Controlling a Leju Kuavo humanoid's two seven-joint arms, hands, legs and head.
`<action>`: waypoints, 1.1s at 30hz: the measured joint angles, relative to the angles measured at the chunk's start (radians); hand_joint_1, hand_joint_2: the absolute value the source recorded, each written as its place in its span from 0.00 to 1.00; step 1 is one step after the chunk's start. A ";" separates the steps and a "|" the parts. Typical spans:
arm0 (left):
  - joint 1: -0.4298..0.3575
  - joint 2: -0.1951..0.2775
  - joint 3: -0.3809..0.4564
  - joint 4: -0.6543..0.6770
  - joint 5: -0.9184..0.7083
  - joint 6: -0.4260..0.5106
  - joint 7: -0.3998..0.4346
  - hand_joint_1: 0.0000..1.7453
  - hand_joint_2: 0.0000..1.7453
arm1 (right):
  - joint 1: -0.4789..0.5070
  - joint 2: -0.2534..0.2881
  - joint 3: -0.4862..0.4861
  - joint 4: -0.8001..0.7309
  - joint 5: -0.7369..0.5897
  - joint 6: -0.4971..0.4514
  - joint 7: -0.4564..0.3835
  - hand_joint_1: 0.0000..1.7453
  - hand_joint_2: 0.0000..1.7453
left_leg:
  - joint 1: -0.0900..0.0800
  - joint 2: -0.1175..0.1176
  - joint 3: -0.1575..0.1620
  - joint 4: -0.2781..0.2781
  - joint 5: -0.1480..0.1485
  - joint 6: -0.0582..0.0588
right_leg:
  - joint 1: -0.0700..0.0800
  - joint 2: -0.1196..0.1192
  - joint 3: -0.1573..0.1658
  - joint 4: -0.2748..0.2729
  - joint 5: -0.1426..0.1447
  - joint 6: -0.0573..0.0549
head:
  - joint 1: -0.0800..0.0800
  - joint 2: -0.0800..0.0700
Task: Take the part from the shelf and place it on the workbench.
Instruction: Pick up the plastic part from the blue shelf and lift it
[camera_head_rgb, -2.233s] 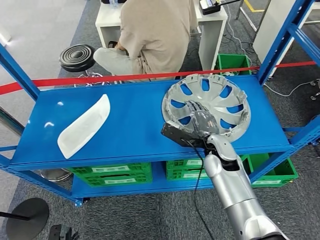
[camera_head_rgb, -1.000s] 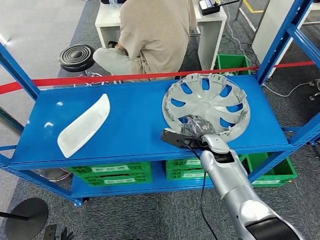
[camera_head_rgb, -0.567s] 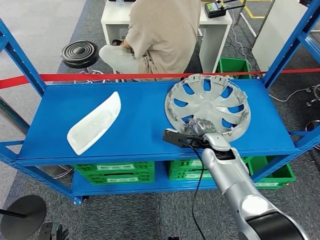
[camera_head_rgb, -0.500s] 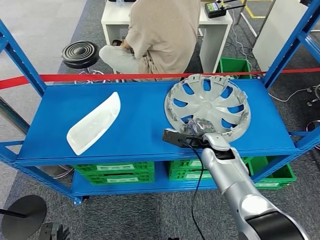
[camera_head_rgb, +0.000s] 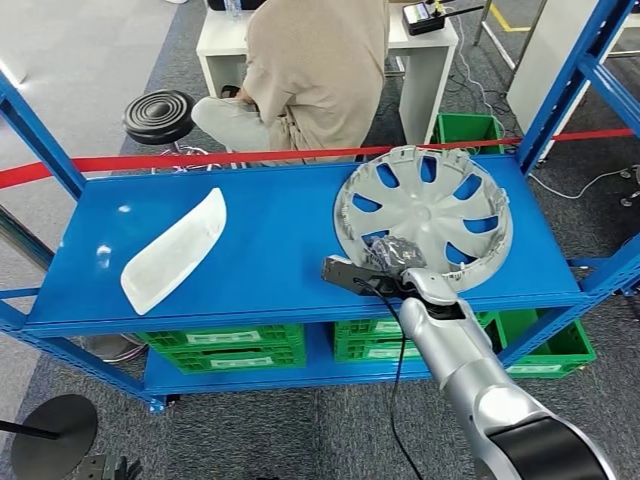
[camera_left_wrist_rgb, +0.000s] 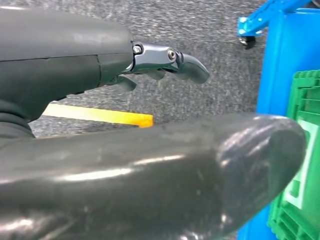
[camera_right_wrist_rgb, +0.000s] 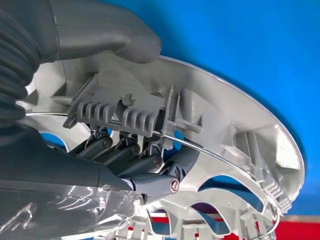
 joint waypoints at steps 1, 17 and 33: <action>-0.001 0.000 -0.001 0.000 0.000 0.001 -0.003 0.00 0.00 | -0.005 0.000 0.000 0.000 0.000 0.008 0.003 1.00 1.00 | 0.004 0.001 0.035 -0.065 0.035 -0.003 | -0.001 0.001 0.000 0.001 0.000 0.004 | -0.001 0.000; 0.008 0.004 -0.004 0.007 0.000 0.030 0.021 0.00 0.00 | 0.044 0.000 0.000 -0.010 -0.063 -0.048 -0.029 1.00 1.00 | 0.004 0.001 0.114 -0.209 0.066 0.046 | 0.000 0.005 -0.052 0.105 -0.024 0.041 | 0.004 0.000; 0.015 -0.004 0.006 0.006 -0.002 0.029 0.024 0.00 0.00 | 0.134 0.021 0.000 -0.171 -0.100 -0.071 -0.047 1.00 1.00 | 0.010 0.002 0.088 -0.144 0.049 -0.003 | 0.000 0.004 -0.005 0.002 0.006 0.011 | -0.004 0.000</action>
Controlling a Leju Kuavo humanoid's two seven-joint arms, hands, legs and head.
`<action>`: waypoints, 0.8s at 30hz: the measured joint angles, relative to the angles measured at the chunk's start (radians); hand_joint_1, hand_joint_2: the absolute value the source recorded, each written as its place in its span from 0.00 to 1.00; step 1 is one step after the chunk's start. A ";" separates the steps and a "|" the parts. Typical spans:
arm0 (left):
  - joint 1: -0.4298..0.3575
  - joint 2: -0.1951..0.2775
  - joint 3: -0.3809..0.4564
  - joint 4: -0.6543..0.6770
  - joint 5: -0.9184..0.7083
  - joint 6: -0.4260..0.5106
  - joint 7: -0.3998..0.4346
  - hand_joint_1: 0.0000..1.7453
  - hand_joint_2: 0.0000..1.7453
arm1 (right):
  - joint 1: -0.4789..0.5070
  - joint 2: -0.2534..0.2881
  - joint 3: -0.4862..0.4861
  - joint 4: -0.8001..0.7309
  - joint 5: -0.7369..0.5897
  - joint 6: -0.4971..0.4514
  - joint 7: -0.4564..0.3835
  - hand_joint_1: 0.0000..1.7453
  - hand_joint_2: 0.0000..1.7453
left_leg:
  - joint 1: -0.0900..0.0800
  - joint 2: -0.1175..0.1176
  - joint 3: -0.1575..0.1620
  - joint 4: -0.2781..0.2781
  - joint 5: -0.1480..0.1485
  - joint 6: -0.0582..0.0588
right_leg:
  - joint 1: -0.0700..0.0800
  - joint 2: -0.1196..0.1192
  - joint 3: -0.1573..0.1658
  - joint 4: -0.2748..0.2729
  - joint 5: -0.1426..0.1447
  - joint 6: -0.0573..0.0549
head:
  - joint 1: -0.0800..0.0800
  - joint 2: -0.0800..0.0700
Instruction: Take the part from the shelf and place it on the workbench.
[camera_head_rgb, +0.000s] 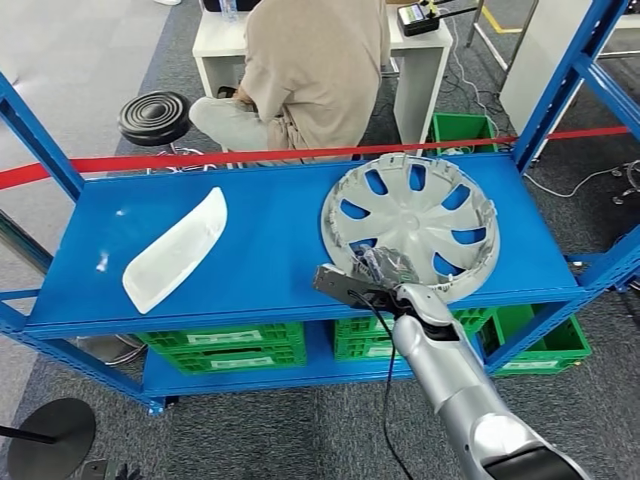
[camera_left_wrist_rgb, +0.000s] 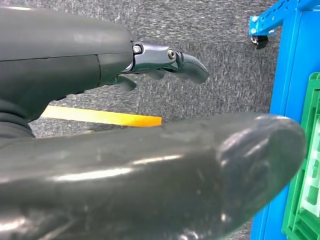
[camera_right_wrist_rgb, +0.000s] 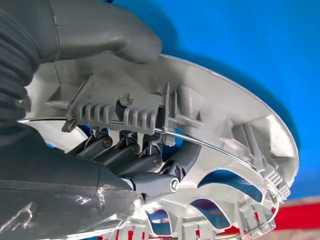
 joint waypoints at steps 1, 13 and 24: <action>-0.001 -0.002 0.000 0.000 0.000 0.000 0.000 0.00 0.00 | 0.010 0.000 0.000 -0.022 -0.004 -0.001 -0.001 1.00 1.00 | 0.000 0.000 0.018 -0.041 0.011 0.004 | 0.002 0.002 -0.004 0.002 0.001 0.006 | 0.000 0.000; 0.002 -0.021 0.017 -0.008 -0.002 -0.009 0.000 0.00 0.00 | 0.116 0.001 0.000 -0.261 -0.044 -0.016 -0.018 1.00 1.00 | -0.002 -0.005 0.025 -0.065 0.009 0.051 | -0.001 -0.001 -0.121 0.227 -0.075 0.036 | 0.010 0.000; 0.002 -0.033 0.029 -0.017 -0.008 -0.013 -0.001 0.00 0.00 | 0.166 0.009 0.003 -0.433 -0.116 -0.028 -0.065 1.00 1.00 | -0.008 -0.002 -0.059 0.111 -0.097 0.005 | -0.002 0.002 -0.026 0.019 -0.007 -0.010 | 0.004 0.000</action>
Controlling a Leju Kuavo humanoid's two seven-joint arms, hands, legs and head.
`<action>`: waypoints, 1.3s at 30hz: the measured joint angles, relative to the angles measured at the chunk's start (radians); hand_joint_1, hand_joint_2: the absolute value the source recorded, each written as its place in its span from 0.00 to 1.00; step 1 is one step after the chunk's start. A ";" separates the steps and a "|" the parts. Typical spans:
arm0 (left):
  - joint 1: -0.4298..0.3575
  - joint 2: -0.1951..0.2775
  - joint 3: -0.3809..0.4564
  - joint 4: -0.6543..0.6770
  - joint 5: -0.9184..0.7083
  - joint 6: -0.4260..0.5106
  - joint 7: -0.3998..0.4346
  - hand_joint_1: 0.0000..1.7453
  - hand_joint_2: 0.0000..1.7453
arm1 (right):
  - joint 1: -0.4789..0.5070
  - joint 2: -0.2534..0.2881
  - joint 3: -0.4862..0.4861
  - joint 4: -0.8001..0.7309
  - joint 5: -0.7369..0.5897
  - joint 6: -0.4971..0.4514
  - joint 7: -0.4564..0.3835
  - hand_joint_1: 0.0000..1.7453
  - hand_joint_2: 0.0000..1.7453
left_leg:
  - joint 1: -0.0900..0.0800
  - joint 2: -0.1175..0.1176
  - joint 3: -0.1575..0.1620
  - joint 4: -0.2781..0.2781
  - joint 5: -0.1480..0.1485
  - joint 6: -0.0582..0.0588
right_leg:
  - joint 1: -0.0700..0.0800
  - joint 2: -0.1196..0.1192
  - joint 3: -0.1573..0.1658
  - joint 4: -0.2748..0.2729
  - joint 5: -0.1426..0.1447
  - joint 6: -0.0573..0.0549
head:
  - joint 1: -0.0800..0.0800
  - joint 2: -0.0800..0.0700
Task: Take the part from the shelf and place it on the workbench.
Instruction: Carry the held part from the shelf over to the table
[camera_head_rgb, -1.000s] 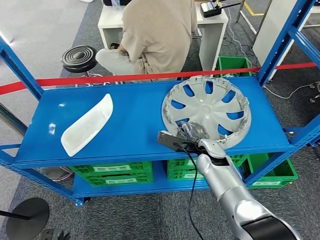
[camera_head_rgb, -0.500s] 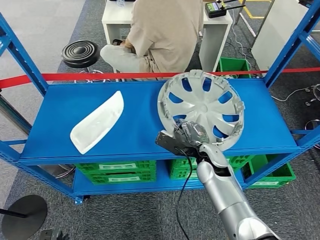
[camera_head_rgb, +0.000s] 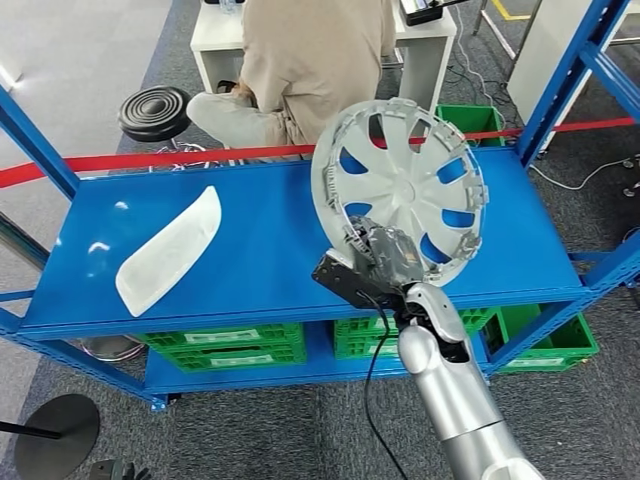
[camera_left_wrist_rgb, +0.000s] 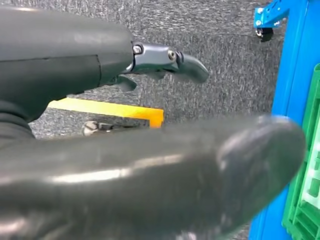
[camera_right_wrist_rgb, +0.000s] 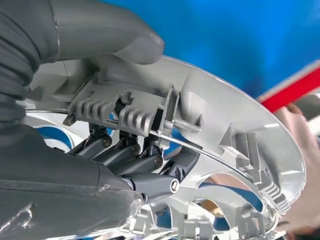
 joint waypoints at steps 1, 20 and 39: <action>0.001 -0.001 0.001 0.000 0.000 -0.001 0.000 0.00 0.00 | 0.007 0.000 0.000 -0.008 -0.028 -0.001 -0.019 1.00 1.00 | 0.000 0.000 -0.032 0.064 -0.024 0.000 | 0.001 0.000 0.000 0.000 -0.001 -0.002 | 0.000 0.000; 0.005 0.005 0.013 0.002 -0.032 -0.045 -0.048 0.00 0.00 | 0.249 -0.035 -0.010 -0.532 -1.448 0.565 -0.458 1.00 1.00 | 0.000 -0.002 0.077 -0.171 0.109 0.050 | 0.006 -0.002 -0.067 0.184 -0.078 0.047 | 0.013 0.000; -0.020 0.012 0.015 0.009 -0.036 -0.053 -0.101 0.00 0.00 | 0.303 -0.056 0.142 -0.688 -1.475 0.655 -0.435 1.00 1.00 | -0.008 -0.005 0.152 -0.172 0.029 0.024 | 0.008 -0.001 -0.068 -0.002 0.079 0.014 | 0.005 0.000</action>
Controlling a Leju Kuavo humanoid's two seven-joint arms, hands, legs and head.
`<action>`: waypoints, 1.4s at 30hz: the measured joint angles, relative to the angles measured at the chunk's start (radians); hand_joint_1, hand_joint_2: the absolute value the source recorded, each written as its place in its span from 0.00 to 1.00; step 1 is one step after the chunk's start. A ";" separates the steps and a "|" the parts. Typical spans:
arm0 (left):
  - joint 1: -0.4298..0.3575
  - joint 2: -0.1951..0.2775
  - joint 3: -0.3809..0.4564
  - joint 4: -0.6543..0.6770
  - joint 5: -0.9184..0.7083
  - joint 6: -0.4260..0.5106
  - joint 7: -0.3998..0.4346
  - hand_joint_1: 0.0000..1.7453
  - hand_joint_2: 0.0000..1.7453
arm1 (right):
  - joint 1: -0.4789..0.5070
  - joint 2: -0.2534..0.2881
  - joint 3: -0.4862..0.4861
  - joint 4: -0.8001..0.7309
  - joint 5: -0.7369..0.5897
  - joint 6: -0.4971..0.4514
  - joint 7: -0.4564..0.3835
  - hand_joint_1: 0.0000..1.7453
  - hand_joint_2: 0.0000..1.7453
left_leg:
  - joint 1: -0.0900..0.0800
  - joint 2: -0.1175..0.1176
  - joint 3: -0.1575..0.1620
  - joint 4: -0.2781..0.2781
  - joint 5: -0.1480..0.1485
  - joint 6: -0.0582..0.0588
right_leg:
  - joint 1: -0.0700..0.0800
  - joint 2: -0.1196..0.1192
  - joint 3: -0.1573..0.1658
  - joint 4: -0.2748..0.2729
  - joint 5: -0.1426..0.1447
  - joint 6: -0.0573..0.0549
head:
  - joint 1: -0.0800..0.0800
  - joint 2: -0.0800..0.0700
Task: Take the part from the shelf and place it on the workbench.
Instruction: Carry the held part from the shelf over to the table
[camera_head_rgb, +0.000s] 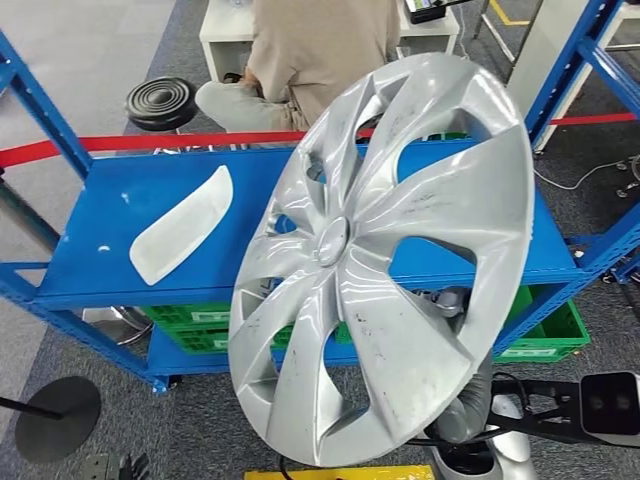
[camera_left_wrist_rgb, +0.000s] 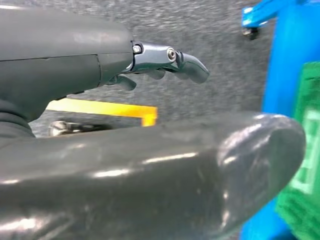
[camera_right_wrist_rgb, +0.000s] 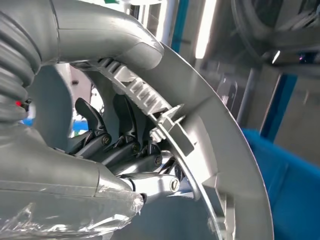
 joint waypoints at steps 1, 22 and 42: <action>-0.003 0.000 0.000 0.001 0.001 0.000 -0.003 0.00 0.00 | -0.004 -0.002 0.007 -0.010 -0.001 -0.006 0.005 1.00 1.00 | -0.003 -0.001 -0.005 -0.004 0.007 0.005 | 0.000 -0.001 -0.001 -0.007 0.011 0.007 | 0.001 0.000; -0.003 -0.001 0.000 0.020 0.005 -0.001 -0.007 0.00 0.00 | -0.013 -0.049 0.073 -0.063 0.007 -0.026 0.016 1.00 1.00 | 0.002 0.008 -0.178 0.130 0.000 -0.022 | -0.002 -0.001 0.123 -0.018 -0.099 -0.027 | 0.000 0.000; -0.003 -0.008 0.001 0.035 0.004 0.018 0.007 0.00 0.00 | 0.027 -0.088 0.105 -0.077 -0.025 -0.123 0.021 1.00 1.00 | -0.003 0.014 -0.070 -0.029 0.103 0.036 | -0.001 -0.004 0.030 0.211 -0.140 0.028 | 0.005 0.000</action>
